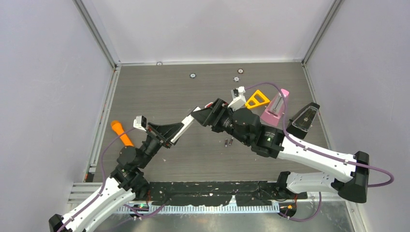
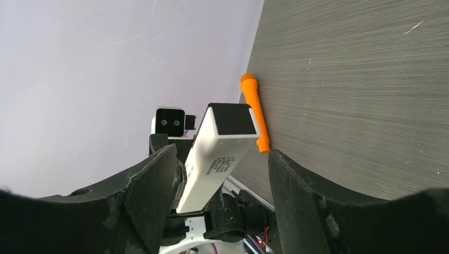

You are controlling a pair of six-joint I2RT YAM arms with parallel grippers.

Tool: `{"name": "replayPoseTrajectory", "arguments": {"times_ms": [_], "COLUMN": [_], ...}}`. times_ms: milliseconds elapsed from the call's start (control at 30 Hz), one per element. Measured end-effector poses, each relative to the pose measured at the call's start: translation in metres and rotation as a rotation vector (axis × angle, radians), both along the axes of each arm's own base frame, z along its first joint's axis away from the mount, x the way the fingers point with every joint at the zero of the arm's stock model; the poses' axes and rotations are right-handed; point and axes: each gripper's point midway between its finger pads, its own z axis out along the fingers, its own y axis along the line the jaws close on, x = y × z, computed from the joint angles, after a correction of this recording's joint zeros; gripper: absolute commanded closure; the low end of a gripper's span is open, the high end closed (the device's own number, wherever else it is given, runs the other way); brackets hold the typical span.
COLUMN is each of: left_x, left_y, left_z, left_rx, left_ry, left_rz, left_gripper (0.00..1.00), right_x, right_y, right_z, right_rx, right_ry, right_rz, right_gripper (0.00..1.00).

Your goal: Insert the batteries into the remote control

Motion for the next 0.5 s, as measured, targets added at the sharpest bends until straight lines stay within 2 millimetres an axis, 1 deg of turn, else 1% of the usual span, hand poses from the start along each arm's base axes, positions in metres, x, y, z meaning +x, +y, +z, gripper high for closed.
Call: {"name": "replayPoseTrajectory", "arguments": {"times_ms": [67,133,233,367,467,500], "left_x": [0.0,-0.001,-0.001,-0.003,-0.004,-0.004], "left_y": [0.0,0.001,0.002,0.004,0.005,0.006], "left_z": [0.001,0.003,0.003,0.006,0.009,0.009], "left_rx": [-0.005,-0.015,-0.018,-0.027,-0.033,-0.034], "left_ry": [-0.002,-0.003,-0.005,-0.015,-0.024,-0.025], "left_rz": [-0.001,-0.002,0.001,0.002,0.005,0.008], "left_gripper": [1.0,1.0,0.99,0.88,0.83,0.8], "right_x": [0.002,0.004,0.005,0.004,0.004,0.004], "right_y": [0.005,0.01,0.015,0.019,0.021,0.022], "right_z": [-0.003,-0.008,-0.006,0.001,0.004,0.004], "right_rx": [-0.008,-0.018,-0.011,0.014,0.028,0.03], "right_ry": [0.004,0.01,0.011,0.011,0.005,0.003], "right_rz": [0.002,0.007,0.015,0.025,0.029,0.031], "right_gripper": [0.38,0.44,0.56,0.7,0.76,0.78]}}
